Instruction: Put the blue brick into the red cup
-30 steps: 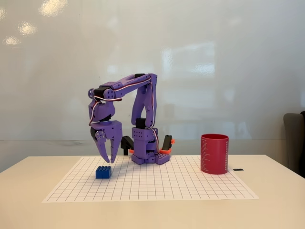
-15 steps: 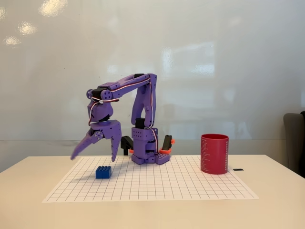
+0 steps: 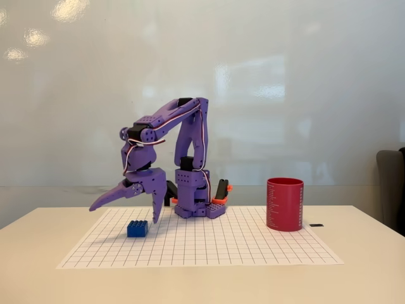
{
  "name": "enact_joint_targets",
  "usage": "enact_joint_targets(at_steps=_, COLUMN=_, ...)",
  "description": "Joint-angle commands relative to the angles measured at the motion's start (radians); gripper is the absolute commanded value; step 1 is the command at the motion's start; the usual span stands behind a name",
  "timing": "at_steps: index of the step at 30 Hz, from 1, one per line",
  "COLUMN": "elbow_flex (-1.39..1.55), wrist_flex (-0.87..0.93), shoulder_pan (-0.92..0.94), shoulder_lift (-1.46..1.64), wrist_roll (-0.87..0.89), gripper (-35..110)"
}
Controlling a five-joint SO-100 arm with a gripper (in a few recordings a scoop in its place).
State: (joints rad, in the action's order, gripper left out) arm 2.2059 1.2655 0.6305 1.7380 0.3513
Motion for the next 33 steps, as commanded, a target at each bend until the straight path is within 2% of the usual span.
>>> enact_joint_targets(at_steps=1, elbow_flex=0.005, wrist_flex=-0.002, shoulder_pan=0.031, shoulder_lift=-0.012, wrist_roll=0.005, gripper=70)
enact_joint_targets(at_steps=6, elbow_flex=0.014, wrist_flex=-0.018, shoulder_pan=0.046, shoulder_lift=-0.058, wrist_roll=0.048, gripper=70)
enact_joint_targets(at_steps=21, elbow_flex=0.005, wrist_flex=-0.025, shoulder_pan=0.003, shoulder_lift=-0.083, wrist_roll=0.38, gripper=74)
enact_joint_targets(at_steps=28, elbow_flex=-0.023, wrist_flex=0.015, shoulder_pan=0.0, shoulder_lift=-0.117, wrist_roll=0.416, gripper=72)
enact_joint_targets(at_steps=31, elbow_flex=-0.025, wrist_flex=0.021, shoulder_pan=-0.034, shoulder_lift=-0.132, wrist_roll=0.407, gripper=69)
enact_joint_targets(at_steps=33, elbow_flex=-0.031, wrist_flex=0.018, shoulder_pan=-0.052, shoulder_lift=-0.14, wrist_roll=0.382, gripper=58)
